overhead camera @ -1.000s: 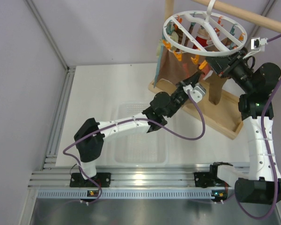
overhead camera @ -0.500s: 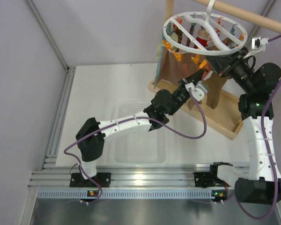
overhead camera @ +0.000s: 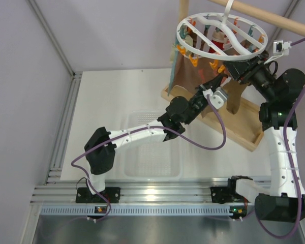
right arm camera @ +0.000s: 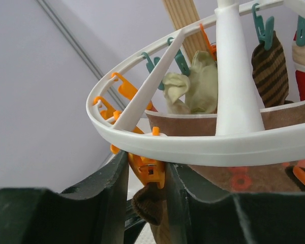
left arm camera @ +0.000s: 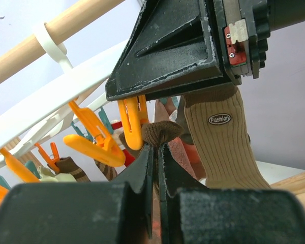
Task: Clip the socks to the hanger
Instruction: Clamp the sock onto the hanger, then reset both arms
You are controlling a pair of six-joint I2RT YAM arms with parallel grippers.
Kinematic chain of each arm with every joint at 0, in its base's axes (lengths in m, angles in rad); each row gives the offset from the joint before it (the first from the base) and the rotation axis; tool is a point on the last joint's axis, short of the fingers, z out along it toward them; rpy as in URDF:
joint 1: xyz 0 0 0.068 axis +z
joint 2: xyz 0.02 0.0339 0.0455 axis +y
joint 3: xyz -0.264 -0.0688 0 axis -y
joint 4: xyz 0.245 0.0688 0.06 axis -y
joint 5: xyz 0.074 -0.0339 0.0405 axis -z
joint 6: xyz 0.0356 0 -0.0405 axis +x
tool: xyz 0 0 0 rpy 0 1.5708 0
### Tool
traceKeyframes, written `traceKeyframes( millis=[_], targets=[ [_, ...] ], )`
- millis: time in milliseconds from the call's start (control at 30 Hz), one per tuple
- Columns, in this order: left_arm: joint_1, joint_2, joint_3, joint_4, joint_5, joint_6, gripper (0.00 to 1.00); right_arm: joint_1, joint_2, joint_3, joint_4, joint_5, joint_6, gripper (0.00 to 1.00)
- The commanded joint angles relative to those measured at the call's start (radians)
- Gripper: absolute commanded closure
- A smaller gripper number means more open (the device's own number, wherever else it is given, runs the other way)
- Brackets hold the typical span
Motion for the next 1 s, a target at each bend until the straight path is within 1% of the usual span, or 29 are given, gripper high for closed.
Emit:
traceKeyframes(
  millis=[0,133,167,233,267,300,400,433,500,533,700,733,767,800,867,900,933,967],
  targets=[
    [0.001,-0.009,0.050,0.046,0.009,0.005,1.00,-0.001,-0.019,0.023,0.021,0.026,-0.018,0.69],
    [0.000,-0.005,0.055,0.038,0.008,0.003,1.00,-0.001,-0.023,0.031,0.011,0.028,-0.021,0.60],
    [0.000,-0.005,0.058,0.037,0.008,-0.001,1.00,-0.001,-0.023,0.035,0.007,0.029,-0.028,0.57],
    [0.000,-0.005,0.058,0.032,0.009,-0.001,0.92,-0.001,-0.028,0.038,-0.004,0.028,-0.031,0.53],
    [0.000,-0.005,0.056,0.029,0.009,-0.001,0.87,-0.001,-0.029,0.038,-0.005,0.028,-0.032,0.49],
    [0.000,-0.008,0.056,0.028,0.009,-0.001,0.77,-0.001,-0.032,0.039,-0.007,0.028,-0.032,0.47],
    [0.000,-0.023,0.044,0.014,0.005,-0.003,0.63,-0.002,-0.037,0.043,-0.007,0.034,-0.043,0.39],
    [0.000,-0.031,0.036,0.008,0.002,-0.005,0.56,-0.004,-0.039,0.045,-0.034,0.034,-0.046,0.38],
    [0.000,-0.058,0.012,-0.023,-0.005,-0.018,0.50,-0.008,-0.048,0.045,-0.050,0.037,-0.057,0.34],
    [0.000,-0.069,0.003,-0.059,-0.011,-0.027,0.45,-0.011,-0.052,0.043,-0.070,0.040,-0.066,0.31],
    [-0.008,-0.156,-0.043,-0.225,-0.057,-0.165,0.33,-0.040,-0.091,0.040,-0.136,0.043,-0.094,0.22],
    [-0.008,-0.172,-0.054,-0.253,-0.078,-0.181,0.28,-0.045,-0.100,0.040,-0.145,0.043,-0.101,0.21],
    [-0.006,-0.187,-0.077,-0.282,-0.090,-0.237,0.21,-0.051,-0.106,0.040,-0.159,0.043,-0.119,0.18],
    [-0.008,-0.224,-0.088,-0.372,-0.097,-0.270,0.08,-0.059,-0.123,0.040,-0.185,0.046,-0.129,0.17],
    [-0.008,-0.265,-0.138,-0.455,-0.110,-0.345,0.02,-0.065,-0.141,0.040,-0.217,0.057,-0.153,0.05],
    [-0.006,-0.311,-0.158,-0.490,-0.112,-0.369,0.02,-0.071,-0.160,0.042,-0.231,0.057,-0.162,0.01],
    [-0.008,-0.334,-0.177,-0.561,-0.112,-0.392,0.02,-0.073,-0.169,0.042,-0.260,0.056,-0.172,0.00],
    [-0.006,-0.357,-0.210,-0.592,-0.107,-0.431,0.02,-0.073,-0.177,0.040,-0.274,0.057,-0.193,0.00]
  ],
)
